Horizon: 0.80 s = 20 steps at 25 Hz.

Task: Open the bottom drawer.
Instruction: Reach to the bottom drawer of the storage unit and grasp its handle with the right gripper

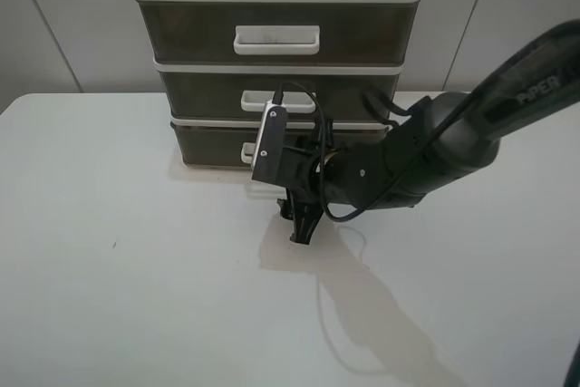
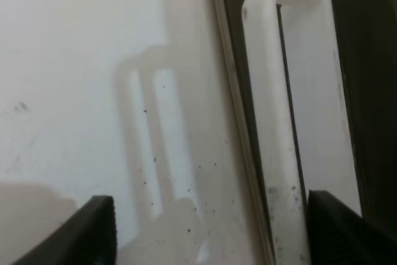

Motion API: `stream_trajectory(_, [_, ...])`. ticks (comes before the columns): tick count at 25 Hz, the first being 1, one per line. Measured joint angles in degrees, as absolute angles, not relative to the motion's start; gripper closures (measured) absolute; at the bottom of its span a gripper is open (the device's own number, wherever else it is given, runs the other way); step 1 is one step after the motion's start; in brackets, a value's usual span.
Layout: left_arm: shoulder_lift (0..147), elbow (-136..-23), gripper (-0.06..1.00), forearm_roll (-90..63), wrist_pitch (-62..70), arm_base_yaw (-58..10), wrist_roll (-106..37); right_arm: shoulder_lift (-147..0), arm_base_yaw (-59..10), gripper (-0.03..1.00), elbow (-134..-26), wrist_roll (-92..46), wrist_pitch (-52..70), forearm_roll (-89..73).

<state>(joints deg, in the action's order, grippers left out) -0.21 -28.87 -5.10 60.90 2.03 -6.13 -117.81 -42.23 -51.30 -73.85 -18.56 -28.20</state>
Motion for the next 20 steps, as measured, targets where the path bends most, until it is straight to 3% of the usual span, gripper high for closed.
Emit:
stream_trajectory(4, [-0.21, -28.87, 0.23, -5.10, 60.90, 2.03, -6.13, -118.21, -42.23, 0.54, -51.41, -73.85, -20.24, -28.56])
stream_trajectory(11, [-0.21, -28.87, 0.23, -5.10, 60.90, 2.03, -6.13, -118.21, -42.23, 0.89, -51.58, -73.85, -22.46, -29.63])
stream_trajectory(20, [-0.21, -28.87, 0.23, -5.10, 60.90, 2.03, -6.13, -118.21, -42.23, 0.92, -51.58, -74.31, -22.30, -29.65])
